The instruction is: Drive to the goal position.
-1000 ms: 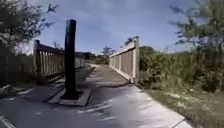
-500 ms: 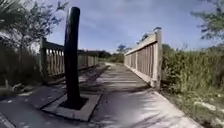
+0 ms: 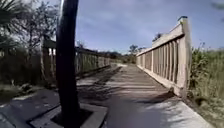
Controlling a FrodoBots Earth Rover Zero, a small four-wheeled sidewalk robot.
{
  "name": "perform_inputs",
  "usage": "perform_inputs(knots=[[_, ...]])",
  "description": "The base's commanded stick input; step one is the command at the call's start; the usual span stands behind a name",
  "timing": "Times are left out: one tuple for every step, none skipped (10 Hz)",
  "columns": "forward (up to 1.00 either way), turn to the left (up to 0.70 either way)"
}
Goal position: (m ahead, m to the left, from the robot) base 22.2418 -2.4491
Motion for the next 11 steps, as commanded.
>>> perform_inputs(knots=[[0.85, 0.0], [0.85, 0.0], [0.85, 0.0], [0.85, 0.0], [0.85, 0.0], [0.85, 0.0], [0.85, 0.0], [0.85, 0.0], [0.85, 0.0], [0.85, 0.0], [0.85, 0.0]])
